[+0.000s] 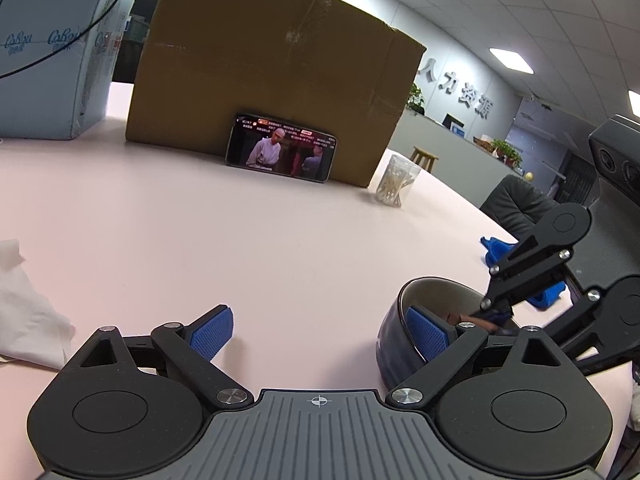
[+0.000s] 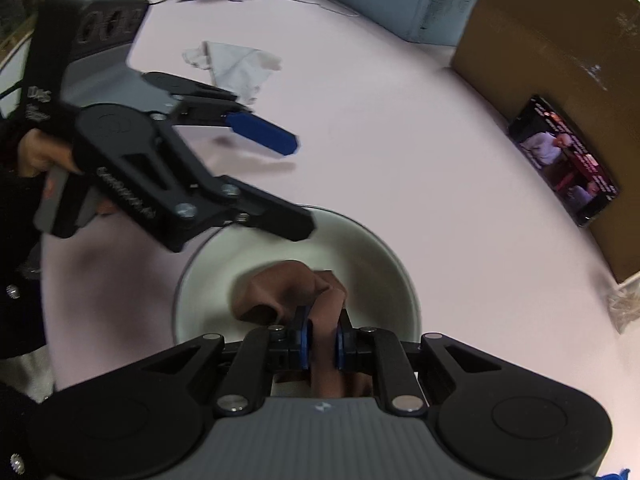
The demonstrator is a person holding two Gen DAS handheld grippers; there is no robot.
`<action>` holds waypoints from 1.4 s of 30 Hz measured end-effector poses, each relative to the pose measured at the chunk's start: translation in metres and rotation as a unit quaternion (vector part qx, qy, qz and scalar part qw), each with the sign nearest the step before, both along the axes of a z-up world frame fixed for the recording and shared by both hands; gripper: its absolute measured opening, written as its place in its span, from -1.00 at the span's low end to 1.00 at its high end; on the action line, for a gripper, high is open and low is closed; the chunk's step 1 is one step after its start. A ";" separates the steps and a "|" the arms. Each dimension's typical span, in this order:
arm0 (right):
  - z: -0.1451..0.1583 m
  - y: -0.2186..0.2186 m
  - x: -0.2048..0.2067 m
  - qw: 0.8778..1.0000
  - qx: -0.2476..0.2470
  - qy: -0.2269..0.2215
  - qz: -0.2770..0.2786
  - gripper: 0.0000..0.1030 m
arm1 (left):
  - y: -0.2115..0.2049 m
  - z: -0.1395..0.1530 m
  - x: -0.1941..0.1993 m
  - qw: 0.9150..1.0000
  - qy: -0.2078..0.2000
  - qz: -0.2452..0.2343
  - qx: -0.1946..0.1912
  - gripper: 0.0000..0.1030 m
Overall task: Clean bowl
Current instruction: 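Hold the bowl rim with the left gripper while the right gripper wipes the bowl interior with the cloth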
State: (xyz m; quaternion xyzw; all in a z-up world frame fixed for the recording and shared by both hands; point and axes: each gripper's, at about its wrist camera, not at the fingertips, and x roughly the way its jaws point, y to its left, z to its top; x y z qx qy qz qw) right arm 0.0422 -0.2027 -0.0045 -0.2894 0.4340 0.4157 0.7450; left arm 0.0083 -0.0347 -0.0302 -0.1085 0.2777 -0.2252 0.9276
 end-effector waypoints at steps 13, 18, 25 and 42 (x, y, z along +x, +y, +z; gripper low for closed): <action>0.001 0.018 0.009 1.000 0.013 -0.025 -0.011 -0.68 | -0.001 -0.001 0.001 1.000 0.006 -0.002 0.001 0.85; 0.004 0.015 0.001 0.999 -0.020 -0.034 -0.005 -0.68 | 0.000 -0.002 0.002 1.000 0.008 -0.003 -0.002 0.85; 0.004 0.025 -0.004 1.000 0.004 -0.017 0.023 -0.69 | 0.000 -0.005 0.002 1.000 0.012 -0.003 0.000 0.86; 0.007 0.019 0.000 1.000 -0.014 -0.028 -0.002 -0.70 | 0.000 -0.007 0.005 1.000 0.015 -0.005 -0.002 0.86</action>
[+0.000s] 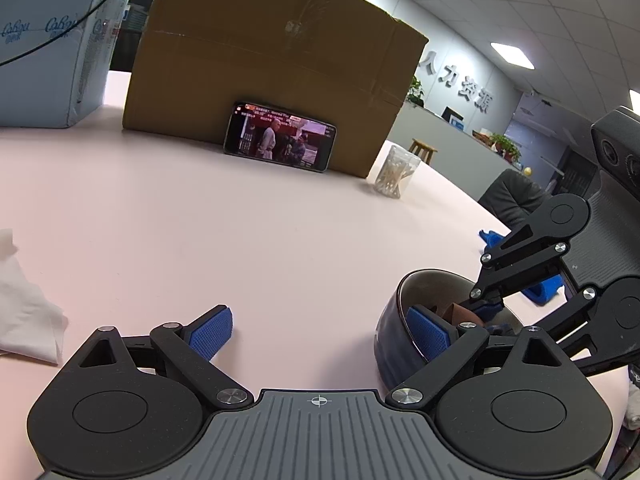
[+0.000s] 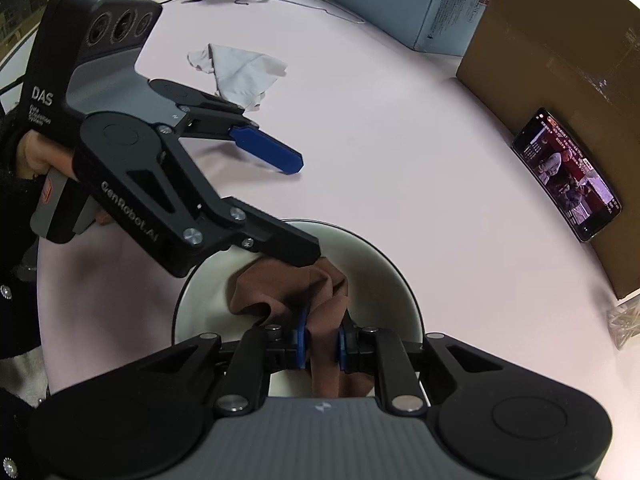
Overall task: Clean bowl
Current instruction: 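Keep wiping the bowl interior with the cloth in the right gripper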
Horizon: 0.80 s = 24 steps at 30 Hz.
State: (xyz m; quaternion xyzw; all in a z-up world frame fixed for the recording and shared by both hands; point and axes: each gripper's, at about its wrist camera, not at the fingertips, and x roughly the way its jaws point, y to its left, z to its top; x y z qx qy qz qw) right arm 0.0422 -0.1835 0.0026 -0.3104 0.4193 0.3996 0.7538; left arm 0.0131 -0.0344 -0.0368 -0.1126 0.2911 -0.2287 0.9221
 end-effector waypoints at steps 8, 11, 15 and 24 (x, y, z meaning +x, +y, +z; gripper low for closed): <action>-0.001 0.008 0.003 1.000 0.012 0.000 0.006 -0.69 | 0.002 -0.001 0.004 1.000 0.001 0.000 0.000 0.86; -0.001 0.005 0.006 1.000 0.014 -0.003 -0.003 -0.68 | 0.001 -0.001 0.003 1.000 0.000 0.000 0.000 0.86; -0.002 -0.002 0.008 1.000 0.007 -0.009 -0.018 -0.68 | 0.000 -0.002 0.002 1.000 0.000 -0.001 0.000 0.86; -0.001 -0.003 -0.002 1.000 0.009 0.003 0.000 -0.71 | 0.001 -0.002 0.003 1.000 0.000 -0.002 -0.001 0.86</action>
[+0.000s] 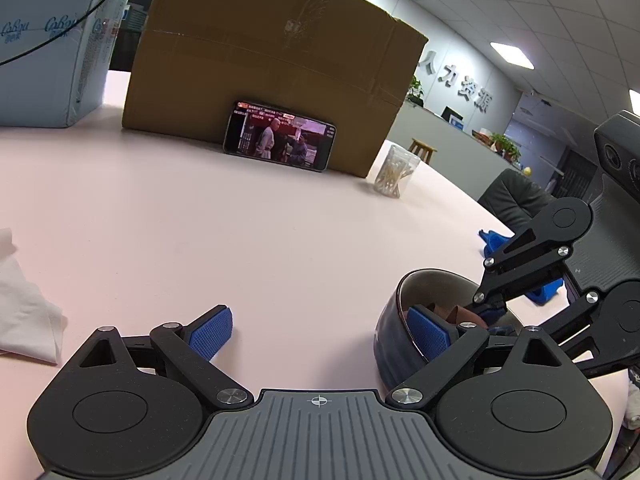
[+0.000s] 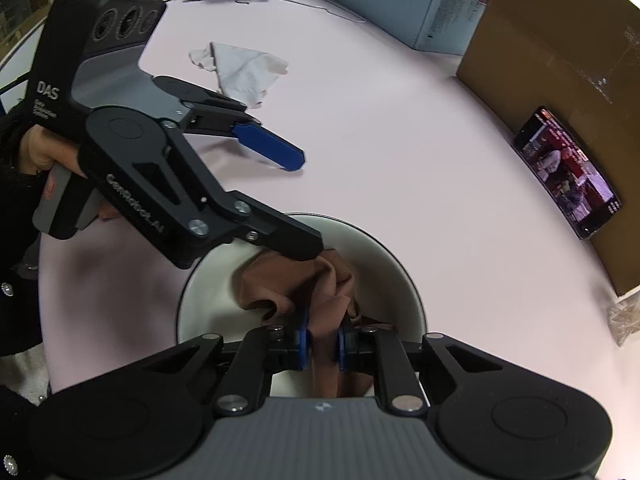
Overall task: Clean bowl
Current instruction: 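Keep wiping the bowl interior with the cloth in the right gripper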
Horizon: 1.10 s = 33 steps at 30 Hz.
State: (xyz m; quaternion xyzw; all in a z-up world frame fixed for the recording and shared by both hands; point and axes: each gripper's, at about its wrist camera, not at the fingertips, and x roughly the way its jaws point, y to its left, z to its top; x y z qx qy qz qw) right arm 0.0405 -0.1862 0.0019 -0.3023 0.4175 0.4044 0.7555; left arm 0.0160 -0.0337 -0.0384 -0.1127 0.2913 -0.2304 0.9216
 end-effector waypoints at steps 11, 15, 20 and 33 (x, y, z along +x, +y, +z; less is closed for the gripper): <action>-0.001 0.006 0.006 1.000 0.008 -0.011 -0.008 -0.68 | 0.000 0.000 0.001 1.000 0.000 0.000 0.001 0.86; -0.001 0.001 0.004 1.000 -0.003 -0.013 -0.014 -0.68 | -0.001 0.001 0.001 1.000 0.001 -0.001 0.000 0.86; -0.001 0.008 -0.007 1.000 -0.012 -0.012 0.009 -0.72 | 0.000 0.000 0.001 1.000 0.001 -0.002 0.001 0.86; -0.002 0.006 0.007 1.000 -0.006 -0.015 -0.013 -0.71 | 0.000 0.001 0.001 1.000 0.001 -0.002 0.001 0.87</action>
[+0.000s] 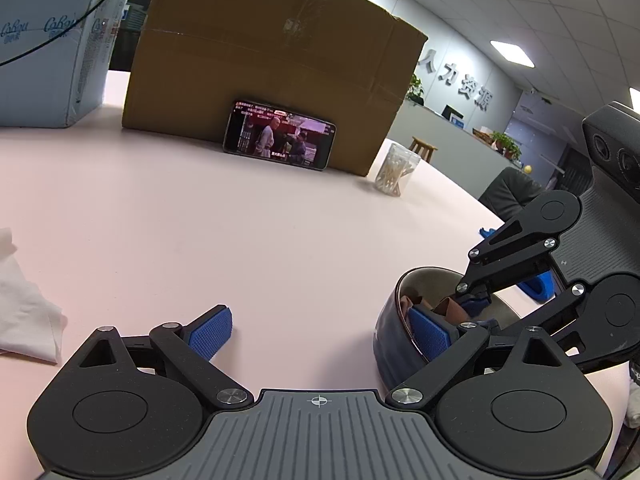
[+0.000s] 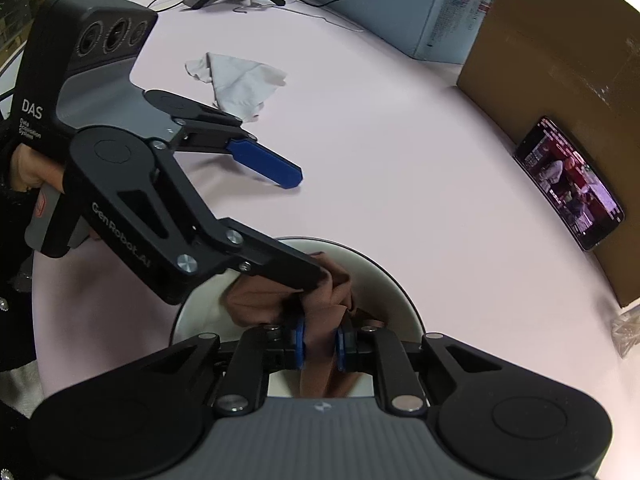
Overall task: Clean bowl
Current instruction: 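Keep wiping the bowl interior with the cloth in the right gripper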
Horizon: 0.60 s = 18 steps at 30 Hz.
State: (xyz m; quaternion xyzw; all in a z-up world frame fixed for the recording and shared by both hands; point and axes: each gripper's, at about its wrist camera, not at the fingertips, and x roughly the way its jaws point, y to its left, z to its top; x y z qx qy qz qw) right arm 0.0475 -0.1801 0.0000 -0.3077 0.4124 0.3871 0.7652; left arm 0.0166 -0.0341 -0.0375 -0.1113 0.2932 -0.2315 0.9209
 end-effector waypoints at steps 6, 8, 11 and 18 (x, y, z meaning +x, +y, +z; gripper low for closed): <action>0.001 -0.001 -0.008 1.000 -0.018 0.000 0.006 -0.75 | 0.000 0.000 -0.001 1.000 0.000 -0.001 0.000 0.87; 0.001 0.001 -0.009 1.000 -0.013 0.003 0.012 -0.75 | 0.000 0.000 -0.001 1.000 0.000 -0.001 0.000 0.87; 0.000 0.005 -0.009 1.000 -0.004 0.003 0.021 -0.75 | 0.000 0.000 -0.001 1.000 0.000 0.000 0.000 0.87; 0.001 0.004 -0.005 1.000 -0.011 0.001 0.012 -0.74 | 0.000 0.000 0.000 1.000 0.000 0.000 0.000 0.87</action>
